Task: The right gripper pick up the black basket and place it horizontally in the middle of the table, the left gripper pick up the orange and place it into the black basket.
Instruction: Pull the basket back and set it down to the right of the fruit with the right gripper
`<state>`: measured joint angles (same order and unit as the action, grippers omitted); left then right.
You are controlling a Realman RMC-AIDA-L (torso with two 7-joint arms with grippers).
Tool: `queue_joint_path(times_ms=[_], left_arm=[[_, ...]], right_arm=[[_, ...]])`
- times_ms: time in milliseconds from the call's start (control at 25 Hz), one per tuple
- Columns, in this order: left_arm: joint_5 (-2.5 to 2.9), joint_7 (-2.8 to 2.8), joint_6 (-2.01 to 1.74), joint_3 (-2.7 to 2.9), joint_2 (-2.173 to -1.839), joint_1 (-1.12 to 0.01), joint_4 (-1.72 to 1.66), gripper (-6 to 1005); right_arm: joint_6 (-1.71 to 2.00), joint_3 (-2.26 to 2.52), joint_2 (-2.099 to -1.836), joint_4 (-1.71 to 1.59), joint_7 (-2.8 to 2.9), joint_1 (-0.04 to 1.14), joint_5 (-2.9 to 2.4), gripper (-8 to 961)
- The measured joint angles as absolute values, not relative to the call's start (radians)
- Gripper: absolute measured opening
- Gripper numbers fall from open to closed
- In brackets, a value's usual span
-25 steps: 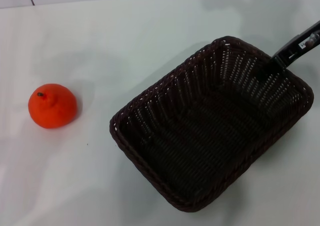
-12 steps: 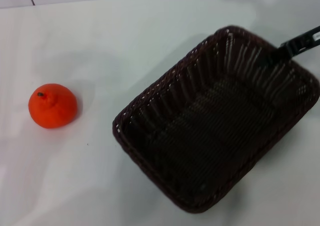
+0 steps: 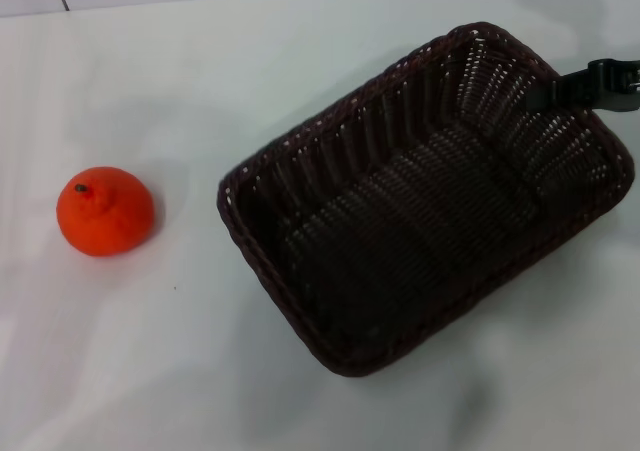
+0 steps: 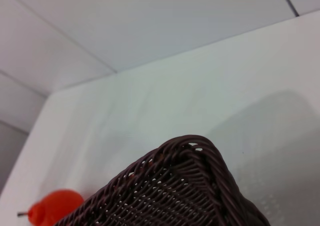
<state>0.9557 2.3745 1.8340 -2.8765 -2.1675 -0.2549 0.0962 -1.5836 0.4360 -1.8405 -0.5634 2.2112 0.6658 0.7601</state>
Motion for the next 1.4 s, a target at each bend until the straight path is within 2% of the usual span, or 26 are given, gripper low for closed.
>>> queue_joint_path(times_ms=[160, 440, 560, 760, 1040, 1280, 1400], left_arm=[[0.956, 2.375, 1.817, -2.876, -2.167, -0.263, 0.098, 936], [0.956, 2.375, 1.801, -2.875, -2.166, -0.27, 0.101, 935], [0.956, 2.375, 1.799, -2.876, -2.166, -0.271, 0.102, 935], [0.956, 2.376, 1.798, -2.875, -2.166, -0.273, 0.103, 935], [0.956, 2.376, 1.796, -2.874, -2.166, -0.273, 0.103, 936], [0.956, 2.376, 1.793, -2.874, -2.165, -0.272, 0.103, 936], [0.956, 2.376, 1.789, -2.874, -2.164, -0.272, 0.103, 935]], right_arm=[[-1.566, 0.373, -1.849, -0.525, 2.206, 0.659, 0.762, 204], [-1.554, 0.303, -1.837, -0.454, 2.219, 0.644, 0.802, 204], [-1.528, 0.292, -1.842, -0.44, 2.247, 0.642, 0.805, 204], [-1.461, 0.285, -1.874, -0.409, 2.266, 0.637, 0.829, 204], [-1.398, 0.284, -1.934, -0.373, 2.267, 0.633, 0.871, 203], [-1.374, 0.291, -1.967, -0.362, 2.267, 0.635, 0.88, 204], [-1.371, 0.288, -1.974, -0.36, 2.267, 0.634, 0.881, 204]])
